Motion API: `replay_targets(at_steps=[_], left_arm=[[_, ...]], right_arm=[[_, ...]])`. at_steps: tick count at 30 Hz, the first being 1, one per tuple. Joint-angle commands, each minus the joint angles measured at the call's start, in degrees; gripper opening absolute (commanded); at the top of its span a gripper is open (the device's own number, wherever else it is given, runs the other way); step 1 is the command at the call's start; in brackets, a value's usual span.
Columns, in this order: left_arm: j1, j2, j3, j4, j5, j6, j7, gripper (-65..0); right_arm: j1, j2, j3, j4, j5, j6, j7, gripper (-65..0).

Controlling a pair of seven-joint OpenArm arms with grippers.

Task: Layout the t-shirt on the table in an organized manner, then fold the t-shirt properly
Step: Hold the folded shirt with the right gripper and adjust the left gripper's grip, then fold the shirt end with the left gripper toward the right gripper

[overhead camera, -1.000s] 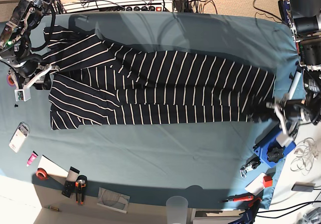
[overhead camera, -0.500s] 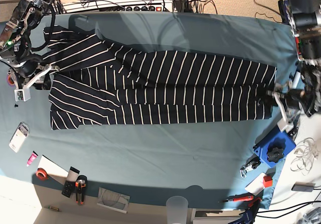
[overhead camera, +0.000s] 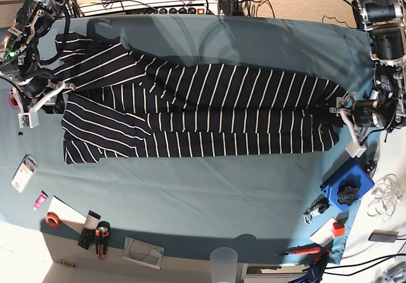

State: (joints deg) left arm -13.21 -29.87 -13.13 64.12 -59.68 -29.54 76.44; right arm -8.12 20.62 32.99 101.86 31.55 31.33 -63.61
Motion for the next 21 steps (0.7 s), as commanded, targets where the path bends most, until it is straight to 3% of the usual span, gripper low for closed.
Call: replay_targets(at_steps=[1,3,8,12,16,21], left_arm=[[0.0,-0.2,0.6,-0.2,1.3,0.1,3.6,-34.1],[-0.2,-0.2,0.6,-0.2,0.6,-0.1,3.6,-36.8],[-0.3,0.3,0.6,-0.2,-0.7,-0.4,3.5,-54.9],[-0.3,2.5,0.6,-0.2,-0.4,-1.4,3.5,-64.8],[-0.7,3.4,0.6,-0.2,-0.3,-1.6,3.6,-65.0],[-3.4,0.9,0.6,-0.1,-0.3,-1.7,3.6,-65.0]], right_arm=[[0.5,1.1,0.4,0.8,0.6,-0.1,1.3,-48.6],[0.5,1.1,0.4,0.8,0.6,-0.1,1.3,-48.6],[0.5,1.1,0.4,0.8,0.6,-0.1,1.3,-48.6],[0.5,1.1,0.4,0.8,0.6,-0.1,1.3,-48.6],[0.5,1.1,0.4,0.8,0.6,-0.1,1.3,-48.6],[0.5,1.1,0.4,0.8,0.5,-0.1,1.3,-48.6]])
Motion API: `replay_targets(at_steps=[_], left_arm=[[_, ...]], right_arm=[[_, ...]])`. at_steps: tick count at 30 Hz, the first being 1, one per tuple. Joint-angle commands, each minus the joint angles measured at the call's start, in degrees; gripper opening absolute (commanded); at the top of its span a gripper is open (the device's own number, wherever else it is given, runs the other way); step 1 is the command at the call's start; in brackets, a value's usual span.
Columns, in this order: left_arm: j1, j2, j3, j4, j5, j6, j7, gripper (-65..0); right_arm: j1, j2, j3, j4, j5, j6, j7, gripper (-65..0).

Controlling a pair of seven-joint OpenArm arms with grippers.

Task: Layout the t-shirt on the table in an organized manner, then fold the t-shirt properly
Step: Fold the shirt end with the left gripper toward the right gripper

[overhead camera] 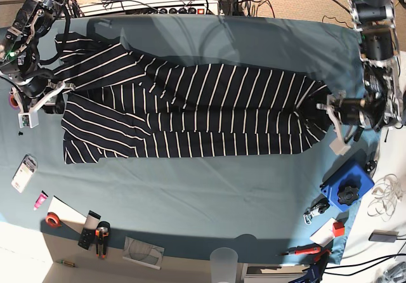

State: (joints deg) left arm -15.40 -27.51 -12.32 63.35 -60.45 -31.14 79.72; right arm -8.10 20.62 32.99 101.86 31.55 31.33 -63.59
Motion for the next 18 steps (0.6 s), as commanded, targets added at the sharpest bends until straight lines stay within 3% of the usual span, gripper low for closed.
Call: replay_targets(at_steps=[1,10,15,18], left_arm=[[-2.0,-2.1,-0.3,0.6,0.4,-0.3,0.3,-65.0],[-6.3,-7.8,-0.2,0.7,-3.2,-1.3,0.3,-65.0],[-6.2,-8.1,-0.2,1.8,-10.8,-4.2,0.3,-65.0],[-4.9,-7.4,-0.2,4.2,-12.4,-4.8,0.3,-65.0]], right_arm=[[0.5,1.1,0.4,0.8,0.5,-0.1,1.3,-48.6],[0.5,1.1,0.4,0.8,0.6,-0.1,1.7,-48.6],[0.5,1.1,0.4,0.8,0.6,-0.1,1.7,-48.6],[0.5,1.1,0.4,0.8,0.5,-0.1,1.7,-48.6]])
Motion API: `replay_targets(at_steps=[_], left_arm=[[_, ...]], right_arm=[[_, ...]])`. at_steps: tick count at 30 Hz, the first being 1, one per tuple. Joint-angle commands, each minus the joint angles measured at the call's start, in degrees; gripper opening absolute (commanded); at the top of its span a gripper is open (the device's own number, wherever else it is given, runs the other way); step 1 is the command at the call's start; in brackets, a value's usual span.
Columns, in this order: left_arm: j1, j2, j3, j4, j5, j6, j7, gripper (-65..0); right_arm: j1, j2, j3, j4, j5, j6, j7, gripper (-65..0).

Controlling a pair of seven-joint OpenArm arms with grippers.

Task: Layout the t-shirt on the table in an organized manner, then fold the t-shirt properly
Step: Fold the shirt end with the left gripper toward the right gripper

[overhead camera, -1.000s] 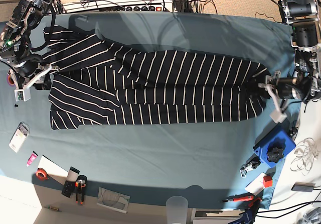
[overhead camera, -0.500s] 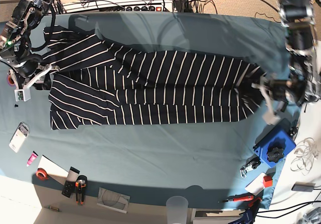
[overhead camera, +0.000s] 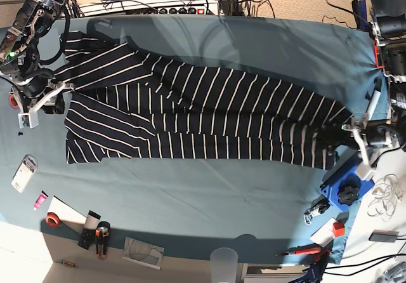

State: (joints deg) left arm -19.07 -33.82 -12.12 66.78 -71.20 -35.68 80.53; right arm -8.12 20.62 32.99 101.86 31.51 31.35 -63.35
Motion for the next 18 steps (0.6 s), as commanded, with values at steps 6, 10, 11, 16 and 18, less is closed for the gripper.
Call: replay_targets(at_steps=[6,10,11,16,18], left_arm=[[3.8,4.2,-0.4,15.1,4.9,0.2,-0.5,-65.0],[7.3,10.2,-0.4,25.7,12.8,1.4,-2.4,-65.0],[7.8,11.8,-0.4,27.3,14.5,1.8,-3.4,-65.0],[8.1,19.6,-0.4,28.7,19.7,3.7,-5.6,-65.0],[8.1,22.5,-0.2,28.7,20.5,3.7,-5.7,-65.0]], right_arm=[[0.5,1.1,0.4,0.8,0.6,-0.1,1.5,-48.6],[0.5,1.1,0.4,0.8,0.6,-0.1,1.5,-48.6],[0.5,1.1,0.4,0.8,0.6,-0.1,1.5,-48.6],[0.5,1.1,0.4,0.8,0.6,-0.1,1.5,-48.6],[0.5,0.7,0.4,0.8,0.6,-0.1,1.7,-48.6]])
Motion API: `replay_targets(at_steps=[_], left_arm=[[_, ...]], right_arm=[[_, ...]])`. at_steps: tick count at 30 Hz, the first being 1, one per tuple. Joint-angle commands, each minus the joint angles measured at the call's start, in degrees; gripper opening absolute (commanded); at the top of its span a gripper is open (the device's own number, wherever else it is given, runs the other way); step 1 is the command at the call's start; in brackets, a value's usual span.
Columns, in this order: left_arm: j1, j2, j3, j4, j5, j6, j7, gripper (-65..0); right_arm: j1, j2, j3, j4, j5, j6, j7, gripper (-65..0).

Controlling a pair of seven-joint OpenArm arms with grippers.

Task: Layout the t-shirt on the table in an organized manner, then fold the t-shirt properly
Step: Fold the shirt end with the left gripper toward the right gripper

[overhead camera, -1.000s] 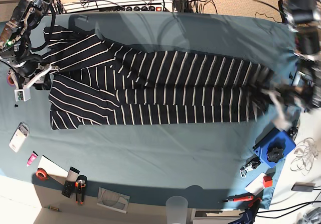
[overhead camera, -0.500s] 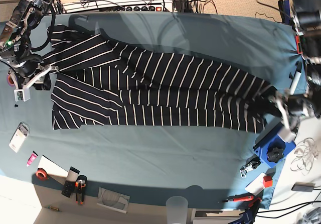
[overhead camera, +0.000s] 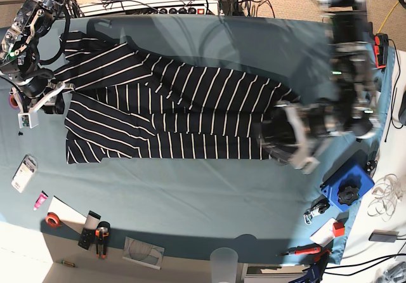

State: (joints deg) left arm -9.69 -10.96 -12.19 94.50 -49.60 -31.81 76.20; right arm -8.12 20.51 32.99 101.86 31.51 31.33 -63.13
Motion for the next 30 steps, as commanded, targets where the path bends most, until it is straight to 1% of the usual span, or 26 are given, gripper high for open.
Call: replay_targets(at_steps=[1,4,6,9,12,13,16,19,21,23,25,27,28,30], left_arm=[[-1.3,0.9,0.3,0.9,-0.4,-0.2,-1.3,-65.0],[-1.6,3.6,4.9,0.9,3.7,0.3,-2.0,-65.0],[-2.3,4.9,9.4,0.9,7.9,3.0,-3.9,-65.0],[-3.9,6.9,16.2,0.9,16.4,5.6,-4.7,-65.0],[-4.8,9.2,22.0,0.9,24.7,9.7,-7.6,-65.0],[-4.8,10.1,23.5,0.9,26.5,10.3,-8.3,-65.0],[-4.7,13.1,26.9,0.8,29.4,11.3,-8.7,-65.0],[-4.7,16.1,28.8,0.6,31.0,11.5,-8.9,-65.0],[-4.7,17.4,29.6,-0.2,32.1,11.5,-9.9,-65.0],[-4.7,18.5,29.7,-1.2,33.0,11.5,-11.5,-65.0],[-4.7,18.9,29.7,-2.0,33.1,11.3,-11.8,-65.0],[-4.5,18.9,29.7,-2.0,32.9,9.4,-11.7,-65.0],[-4.5,18.9,29.7,-2.0,32.9,8.5,-11.8,-62.5],[-4.4,18.9,29.7,-2.0,31.1,8.2,-12.7,-47.5]], right_arm=[[0.5,0.6,0.4,0.8,0.6,-0.1,1.6,-48.6],[0.5,-0.4,0.4,0.8,0.6,-0.1,1.9,-48.6],[0.5,-1.2,0.4,0.8,0.6,-0.1,2.1,-48.6],[0.5,-2.2,0.3,0.8,0.6,-0.1,2.1,-48.6],[0.5,-2.5,0.3,0.8,0.6,-0.1,2.1,-48.6],[0.5,-2.6,0.3,0.8,0.6,-0.1,2.1,-48.6],[0.5,-2.8,0.3,0.8,0.6,-0.1,2.1,-48.6],[0.5,-2.8,0.3,0.8,0.6,-0.1,2.1,-48.6],[0.5,-2.7,0.3,0.8,0.6,-0.1,2.1,-48.6],[0.5,-2.7,0.3,0.8,0.4,-0.1,2.1,-48.6],[0.5,-2.7,0.3,0.8,0.4,-0.1,2.1,-48.6],[0.5,-2.7,0.3,0.8,0.4,-0.1,2.1,-48.6],[0.5,-2.7,0.3,0.8,0.4,-0.1,2.1,-48.6],[0.5,-2.7,0.3,0.8,0.4,-0.1,2.1,-48.6]])
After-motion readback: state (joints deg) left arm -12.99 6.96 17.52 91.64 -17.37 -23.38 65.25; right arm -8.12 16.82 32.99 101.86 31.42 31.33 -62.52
